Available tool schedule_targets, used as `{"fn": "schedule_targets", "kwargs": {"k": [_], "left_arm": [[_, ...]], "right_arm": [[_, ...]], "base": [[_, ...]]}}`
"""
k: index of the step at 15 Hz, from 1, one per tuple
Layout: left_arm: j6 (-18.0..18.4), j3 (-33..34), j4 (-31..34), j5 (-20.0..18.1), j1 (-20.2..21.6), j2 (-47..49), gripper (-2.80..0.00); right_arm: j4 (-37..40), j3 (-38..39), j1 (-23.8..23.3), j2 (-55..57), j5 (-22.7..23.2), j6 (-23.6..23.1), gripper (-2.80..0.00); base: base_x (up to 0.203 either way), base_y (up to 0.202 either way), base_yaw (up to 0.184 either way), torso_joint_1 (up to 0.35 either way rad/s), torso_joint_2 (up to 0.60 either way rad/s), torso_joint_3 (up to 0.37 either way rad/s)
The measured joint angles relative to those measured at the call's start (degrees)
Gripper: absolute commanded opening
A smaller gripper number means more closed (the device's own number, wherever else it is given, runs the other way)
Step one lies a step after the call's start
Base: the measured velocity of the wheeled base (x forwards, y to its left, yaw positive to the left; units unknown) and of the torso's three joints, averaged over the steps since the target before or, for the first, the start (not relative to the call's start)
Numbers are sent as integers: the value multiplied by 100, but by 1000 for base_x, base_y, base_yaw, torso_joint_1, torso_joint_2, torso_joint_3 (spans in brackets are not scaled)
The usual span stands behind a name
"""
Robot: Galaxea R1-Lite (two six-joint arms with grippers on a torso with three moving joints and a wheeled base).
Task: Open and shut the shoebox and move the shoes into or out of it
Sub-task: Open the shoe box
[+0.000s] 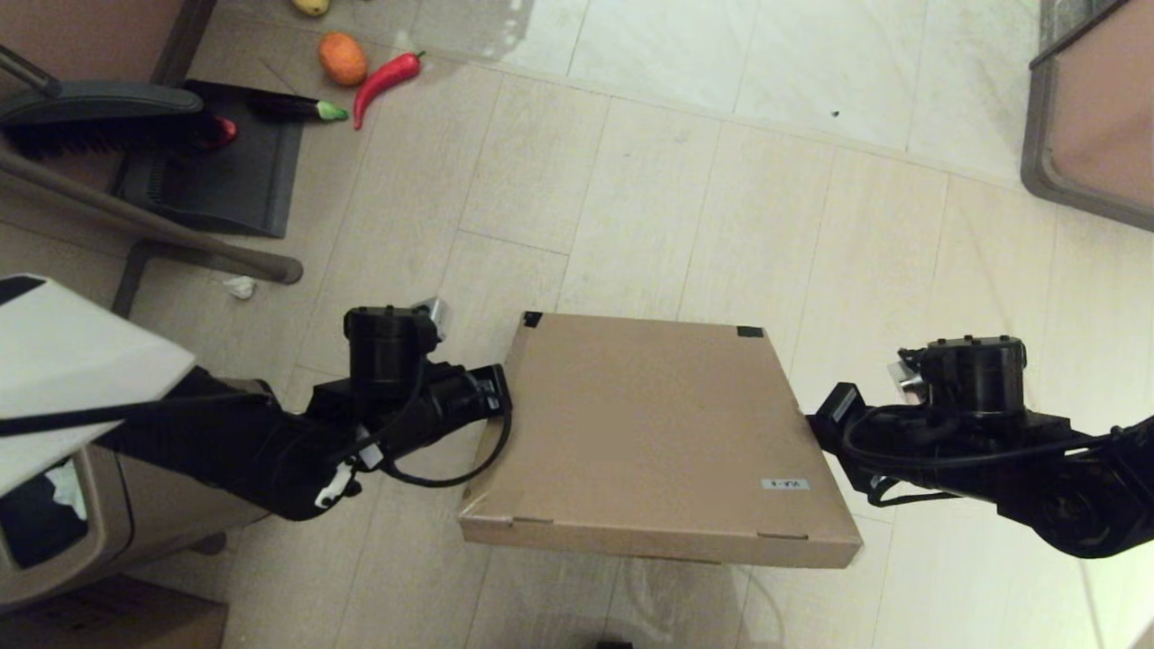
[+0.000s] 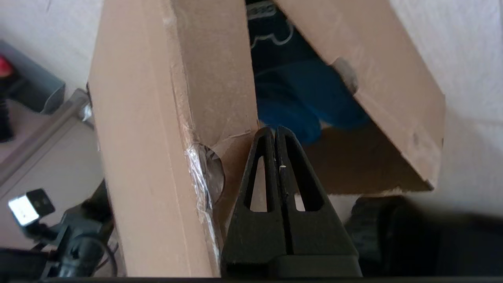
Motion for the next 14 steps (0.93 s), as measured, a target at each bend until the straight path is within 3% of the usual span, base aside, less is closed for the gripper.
{"fn": "schedule_targets", "kwargs": {"k": [7,14], "left_arm": [[0,-140,5,11,-5,-98,-280],[-92,-910,411,78,15,-51,-280]], "right_arm": [[506,-39,-2,-343,535,192,-280],[557,-158,2,-463,595,704,-280]], "base": [[0,0,0,0,0,0],[0,0,0,0,0,0]]}}
